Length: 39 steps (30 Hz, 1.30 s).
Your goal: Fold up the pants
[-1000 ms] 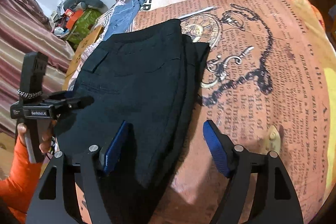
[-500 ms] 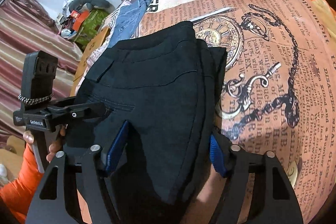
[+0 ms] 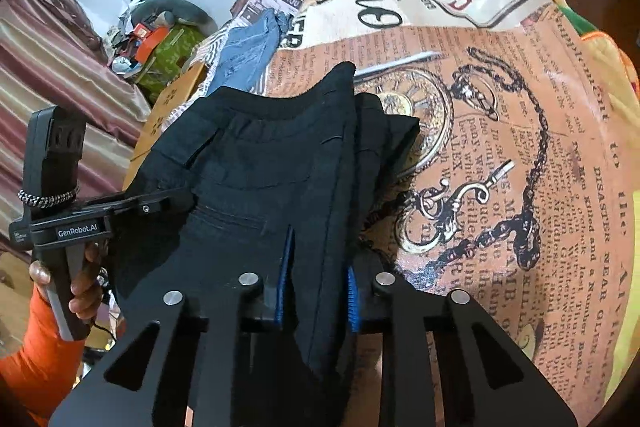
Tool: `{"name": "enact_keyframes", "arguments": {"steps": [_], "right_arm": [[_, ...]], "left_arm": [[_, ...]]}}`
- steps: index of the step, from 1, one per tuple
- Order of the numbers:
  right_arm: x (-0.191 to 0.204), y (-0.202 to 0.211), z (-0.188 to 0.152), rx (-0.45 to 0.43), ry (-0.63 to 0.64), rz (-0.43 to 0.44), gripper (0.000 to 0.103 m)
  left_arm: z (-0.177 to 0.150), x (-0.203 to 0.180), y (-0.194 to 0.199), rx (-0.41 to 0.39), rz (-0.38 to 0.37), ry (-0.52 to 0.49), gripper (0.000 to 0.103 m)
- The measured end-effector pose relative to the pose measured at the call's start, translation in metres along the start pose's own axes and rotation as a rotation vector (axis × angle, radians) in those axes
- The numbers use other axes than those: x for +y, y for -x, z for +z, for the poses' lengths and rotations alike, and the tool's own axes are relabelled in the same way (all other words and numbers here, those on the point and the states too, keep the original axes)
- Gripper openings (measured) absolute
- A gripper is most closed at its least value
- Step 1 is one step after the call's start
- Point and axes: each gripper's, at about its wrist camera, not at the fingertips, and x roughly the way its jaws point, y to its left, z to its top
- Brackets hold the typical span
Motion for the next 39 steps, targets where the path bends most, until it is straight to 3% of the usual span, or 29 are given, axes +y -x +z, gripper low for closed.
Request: {"name": "enact_keyframes", "arguments": {"steps": [7,22,30,39], "right_arm": [[0.022,0.019,0.013,-0.064,0.062,0.010,0.016],[0.096,0.042,0.066,-0.242,0.258,0.020,0.016],[0.133,0.022,0.114,-0.299,0.331,0.034,0.016],[0.159,-0.032,0.167,-0.316,0.374,0.029,0.016]], "left_arm": [[-0.004,-0.012,0.026,-0.071,0.002,-0.035,0.024],[0.029,0.003,0.119,-0.334,0.072,-0.041,0.024],[0.068,0.042,0.151,-0.441,0.096,0.000,0.024],[0.113,0.102,0.150,-0.525,0.136,0.027,0.024]]}}
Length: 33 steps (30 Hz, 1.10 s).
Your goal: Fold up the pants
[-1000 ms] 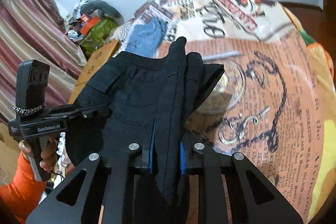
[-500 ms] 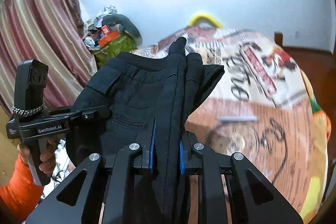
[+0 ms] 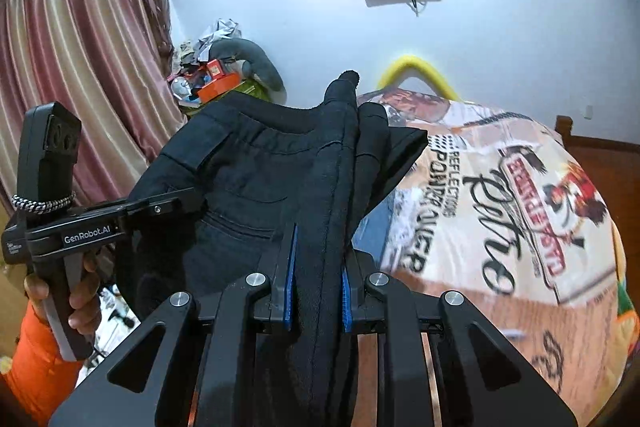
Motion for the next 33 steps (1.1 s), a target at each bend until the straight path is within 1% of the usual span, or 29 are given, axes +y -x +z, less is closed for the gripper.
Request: {"name": "enact_keyframes", "arguments": {"steps": [4,13,15,17,20,23,24,25,26,27,28,30,32,33], "right_arm": [[0.000,-0.031,0.007,0.004,-0.015,0.007,0.016],[-0.003,-0.124,0.009,0.071,0.017,-0.013,0.016],[-0.008,-0.144,0.007,0.089,0.007,-0.014,0.016],[-0.012,-0.162,0.002,0.110,0.004,-0.023,0.015],[-0.021,-0.186,-0.008,0.150,0.019,-0.045,0.015],[-0.029,-0.205,-0.018,0.183,0.040,-0.082,0.015],[-0.033,-0.210,-0.023,0.199,0.042,-0.095,0.015],[-0.037,-0.215,-0.027,0.213,0.043,-0.112,0.015],[-0.040,-0.219,-0.031,0.228,0.043,-0.131,0.015],[-0.044,-0.220,-0.035,0.237,0.037,-0.136,0.016],[-0.046,-0.218,-0.037,0.239,0.032,-0.133,0.019],[-0.048,-0.209,-0.037,0.245,0.030,-0.136,0.021],[-0.044,-0.200,-0.034,0.251,0.058,-0.142,0.021],[-0.040,-0.195,-0.031,0.254,0.082,-0.158,0.021]], "left_arm": [[0.005,0.027,-0.022,-0.018,0.018,0.027,0.024],[0.000,0.100,-0.093,0.012,0.057,0.112,0.024],[-0.003,0.116,-0.112,0.030,0.060,0.136,0.024],[-0.009,0.131,-0.136,0.066,0.060,0.157,0.024],[-0.021,0.146,-0.167,0.121,0.057,0.191,0.024],[-0.035,0.157,-0.196,0.197,0.065,0.215,0.025],[-0.039,0.157,-0.203,0.217,0.080,0.208,0.027],[-0.043,0.158,-0.209,0.231,0.110,0.191,0.035],[-0.046,0.157,-0.212,0.235,0.138,0.170,0.039],[-0.047,0.156,-0.213,0.239,0.155,0.162,0.047],[-0.047,0.155,-0.210,0.238,0.180,0.157,0.051],[-0.044,0.152,-0.205,0.235,0.200,0.149,0.051],[-0.038,0.145,-0.193,0.236,0.253,0.118,0.051],[-0.034,0.141,-0.186,0.231,0.271,0.104,0.051]]}}
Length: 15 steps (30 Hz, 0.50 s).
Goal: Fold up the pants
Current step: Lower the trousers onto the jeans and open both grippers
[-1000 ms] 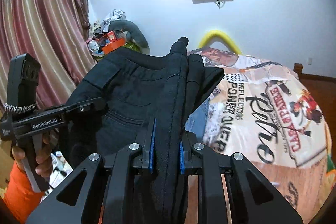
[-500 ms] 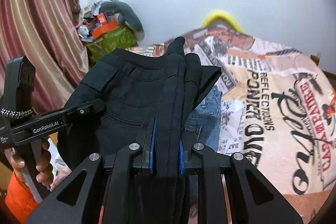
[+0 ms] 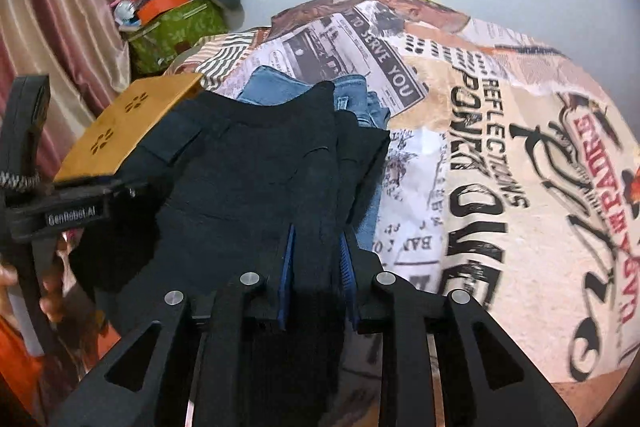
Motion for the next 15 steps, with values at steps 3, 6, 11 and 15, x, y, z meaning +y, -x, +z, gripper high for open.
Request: {"name": "enact_keyframes", "arguments": {"steps": [3,6,11,15], "right_arm": [[0.007,0.027,0.005,-0.031,0.048,-0.018,0.021],[0.015,0.067,0.015,-0.095,0.068,-0.013,0.022],[0.030,0.157,0.027,-0.244,0.054,0.028,0.025],[0.043,0.223,0.025,-0.355,0.051,0.051,0.026]], "left_arm": [[0.004,-0.005,0.030,-0.034,0.004,-0.019,0.051],[0.006,-0.016,0.080,-0.102,-0.006,-0.041,0.051],[0.001,-0.040,0.175,-0.258,-0.014,-0.076,0.051],[-0.007,-0.061,0.246,-0.373,-0.025,-0.108,0.051]]}}
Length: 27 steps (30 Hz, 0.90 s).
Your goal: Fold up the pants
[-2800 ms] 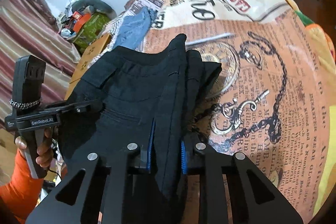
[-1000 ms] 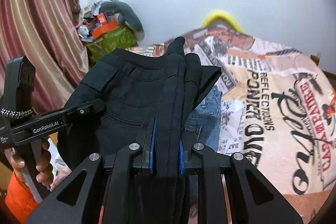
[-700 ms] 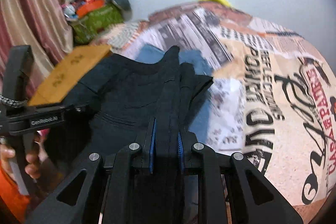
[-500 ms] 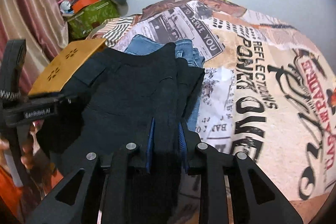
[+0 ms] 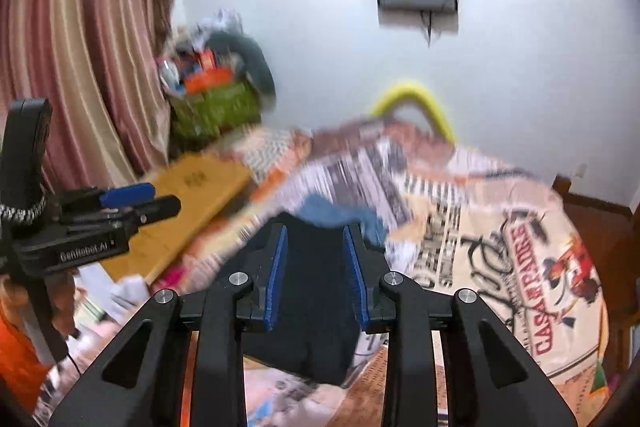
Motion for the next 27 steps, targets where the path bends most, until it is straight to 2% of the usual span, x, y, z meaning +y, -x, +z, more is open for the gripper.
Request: {"name": "enact_keyframes", "arguments": {"steps": [6,13,16,21,23,24,26,27], "right_arm": [[0.032,0.090,0.011,-0.133,0.027,0.029,0.026],[0.063,0.181,-0.006,-0.293,0.019,0.078,0.026],[0.072,0.205,-0.017,-0.325,0.017,0.092,0.026],[0.090,0.226,-0.038,-0.361,0.049,0.059,0.026],[0.096,0.231,-0.045,-0.363,0.052,0.050,0.026],[0.095,0.230,-0.046,-0.360,0.050,0.046,0.026],[0.099,0.232,-0.052,-0.351,0.044,0.037,0.040],[0.100,0.233,-0.055,-0.350,0.035,0.028,0.057]], "left_arm": [[0.008,-0.030,0.116,-0.190,-0.009,-0.039,0.051],[-0.023,-0.052,0.216,-0.348,-0.020,-0.040,0.051],[-0.043,-0.060,0.244,-0.380,-0.022,-0.047,0.051],[-0.069,-0.070,0.277,-0.414,-0.013,-0.053,0.052],[-0.080,-0.072,0.288,-0.424,-0.013,-0.044,0.060],[-0.083,-0.072,0.291,-0.428,-0.010,-0.041,0.068],[-0.094,-0.075,0.300,-0.443,0.006,-0.040,0.074],[-0.097,-0.075,0.303,-0.443,0.008,-0.041,0.077]]}}
